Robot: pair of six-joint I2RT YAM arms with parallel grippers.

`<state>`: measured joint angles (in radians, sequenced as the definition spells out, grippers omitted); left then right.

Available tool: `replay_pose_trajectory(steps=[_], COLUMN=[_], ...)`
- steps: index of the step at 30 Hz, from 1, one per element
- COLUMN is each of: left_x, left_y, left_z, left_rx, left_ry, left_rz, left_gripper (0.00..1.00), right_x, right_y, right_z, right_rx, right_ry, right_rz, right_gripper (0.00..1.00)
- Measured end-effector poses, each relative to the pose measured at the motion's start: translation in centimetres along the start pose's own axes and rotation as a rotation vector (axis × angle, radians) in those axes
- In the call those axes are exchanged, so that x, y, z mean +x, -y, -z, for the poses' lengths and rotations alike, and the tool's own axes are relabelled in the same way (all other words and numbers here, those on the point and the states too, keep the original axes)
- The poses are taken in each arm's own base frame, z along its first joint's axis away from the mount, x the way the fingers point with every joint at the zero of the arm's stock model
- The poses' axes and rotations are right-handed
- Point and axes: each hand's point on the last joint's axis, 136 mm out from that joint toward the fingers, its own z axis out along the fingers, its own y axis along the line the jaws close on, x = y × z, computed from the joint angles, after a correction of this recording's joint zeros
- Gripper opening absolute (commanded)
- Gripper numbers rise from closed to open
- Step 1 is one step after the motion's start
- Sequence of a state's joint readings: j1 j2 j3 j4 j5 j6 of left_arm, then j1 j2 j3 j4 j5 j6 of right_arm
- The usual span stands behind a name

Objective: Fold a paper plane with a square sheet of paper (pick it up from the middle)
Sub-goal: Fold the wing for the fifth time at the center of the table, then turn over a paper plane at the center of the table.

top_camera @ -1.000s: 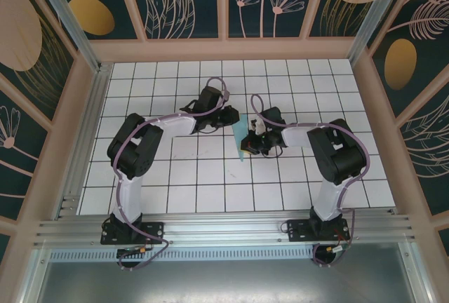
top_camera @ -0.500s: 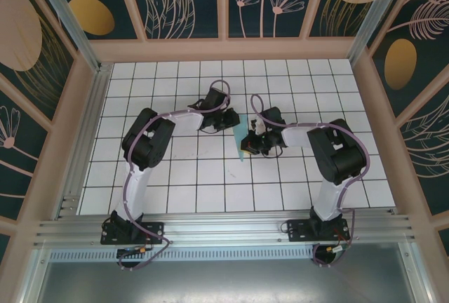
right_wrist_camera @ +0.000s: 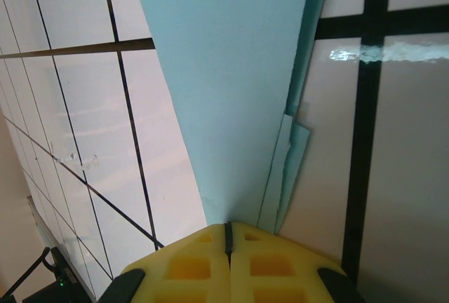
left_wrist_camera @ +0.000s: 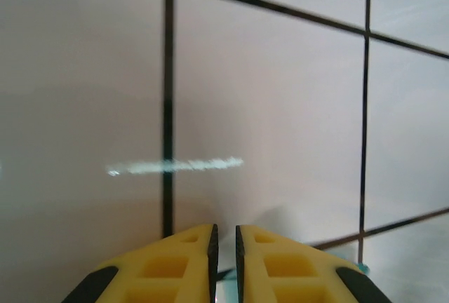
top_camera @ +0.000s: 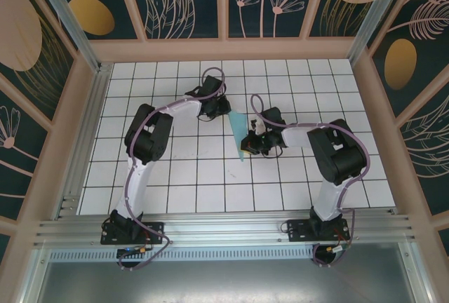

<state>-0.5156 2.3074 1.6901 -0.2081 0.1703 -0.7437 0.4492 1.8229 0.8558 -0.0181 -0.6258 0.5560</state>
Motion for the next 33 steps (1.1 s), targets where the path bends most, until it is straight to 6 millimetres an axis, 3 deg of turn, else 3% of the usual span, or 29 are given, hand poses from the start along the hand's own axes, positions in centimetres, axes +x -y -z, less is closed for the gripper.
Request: replay_pose_trajectory(steps=[4,8,14,18,21,25,29,33], left_x=[-1.6,-1.6,-0.6,1.1,3.6,7.3,10.8,13.8], left_y=[-0.9,-1.1,-0.2,-0.8,-1.3,-1.0,1.1,3.9], left_z=[0.8,4.0,10.9,12.7,12.7,11.9,11.4,11.3], left_rx=[-0.040,-0.063,-0.004,0.006,-0.007,-0.029,-0.026,-0.011], left_ry=[0.045,0.084,0.165,0.186,0.159,0.115,0.091,0.072], left_rz=[-0.010,-0.018,-0.010,0.003,-0.004,-0.035,-0.087,-0.140], left_gripper=[0.25,0.31,0.43,0.54,0.60,0.66,0.67,0.67], right_x=[0.8,0.9,-1.7,-4.9,-6.5,-6.9,-7.2,-7.5], right_y=[-0.1,-1.4,-6.2,-5.0,-2.7,-0.6,0.8,1.5], right_z=[0.4,2.0,7.1,10.4,11.4,9.8,7.9,6.7], right_rx=[0.014,0.002,-0.085,-0.050,-0.003,0.044,0.068,0.079], right_ry=[-0.007,0.022,0.205,0.354,0.405,0.361,0.302,0.264], right_rz=[0.001,0.021,0.106,0.070,0.035,0.011,-0.012,-0.026], right_gripper=[0.07,0.21,0.48,0.58,0.59,0.52,0.31,0.28])
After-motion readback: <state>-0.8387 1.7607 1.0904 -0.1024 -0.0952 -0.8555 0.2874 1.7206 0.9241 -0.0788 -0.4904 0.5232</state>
